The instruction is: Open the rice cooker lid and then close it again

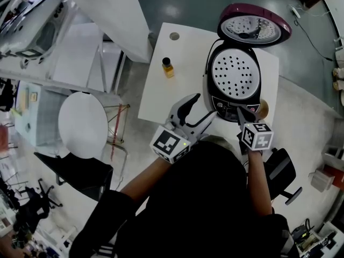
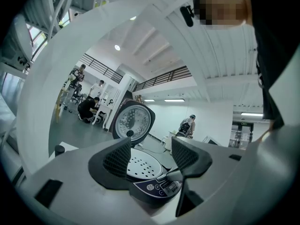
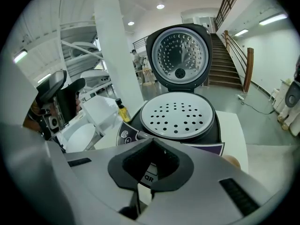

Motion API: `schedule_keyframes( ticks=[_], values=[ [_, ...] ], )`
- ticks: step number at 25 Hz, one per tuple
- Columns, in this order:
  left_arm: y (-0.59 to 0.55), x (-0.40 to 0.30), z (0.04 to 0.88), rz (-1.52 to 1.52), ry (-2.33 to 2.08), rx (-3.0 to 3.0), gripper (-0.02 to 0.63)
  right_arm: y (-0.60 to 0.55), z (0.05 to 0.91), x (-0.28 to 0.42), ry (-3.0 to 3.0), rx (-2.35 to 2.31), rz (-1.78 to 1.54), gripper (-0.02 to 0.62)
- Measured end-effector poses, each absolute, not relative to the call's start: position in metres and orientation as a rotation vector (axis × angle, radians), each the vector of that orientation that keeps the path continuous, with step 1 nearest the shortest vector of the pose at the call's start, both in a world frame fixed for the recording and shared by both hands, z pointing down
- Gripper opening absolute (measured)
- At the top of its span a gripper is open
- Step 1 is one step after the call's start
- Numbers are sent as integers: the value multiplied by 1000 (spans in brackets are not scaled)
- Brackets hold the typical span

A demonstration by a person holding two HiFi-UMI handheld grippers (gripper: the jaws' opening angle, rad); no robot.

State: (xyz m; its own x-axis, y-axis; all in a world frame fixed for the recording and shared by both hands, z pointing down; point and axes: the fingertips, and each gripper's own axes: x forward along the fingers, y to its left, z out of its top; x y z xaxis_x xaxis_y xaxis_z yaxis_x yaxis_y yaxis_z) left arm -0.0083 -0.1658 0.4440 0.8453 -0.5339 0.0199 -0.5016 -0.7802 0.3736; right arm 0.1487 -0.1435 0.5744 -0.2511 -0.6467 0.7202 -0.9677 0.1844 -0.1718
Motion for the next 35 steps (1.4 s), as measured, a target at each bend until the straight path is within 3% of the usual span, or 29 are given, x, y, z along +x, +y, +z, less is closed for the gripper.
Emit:
schedule_keyframes(
  ticks=[15, 35],
  values=[
    [-194, 9, 399, -203, -741, 2725, 249, -127, 543, 146, -2054, 1508, 542, 0],
    [-303, 73, 334, -182, -755, 2826, 250, -171, 526, 170, -2246, 1471, 639, 0]
  ],
)
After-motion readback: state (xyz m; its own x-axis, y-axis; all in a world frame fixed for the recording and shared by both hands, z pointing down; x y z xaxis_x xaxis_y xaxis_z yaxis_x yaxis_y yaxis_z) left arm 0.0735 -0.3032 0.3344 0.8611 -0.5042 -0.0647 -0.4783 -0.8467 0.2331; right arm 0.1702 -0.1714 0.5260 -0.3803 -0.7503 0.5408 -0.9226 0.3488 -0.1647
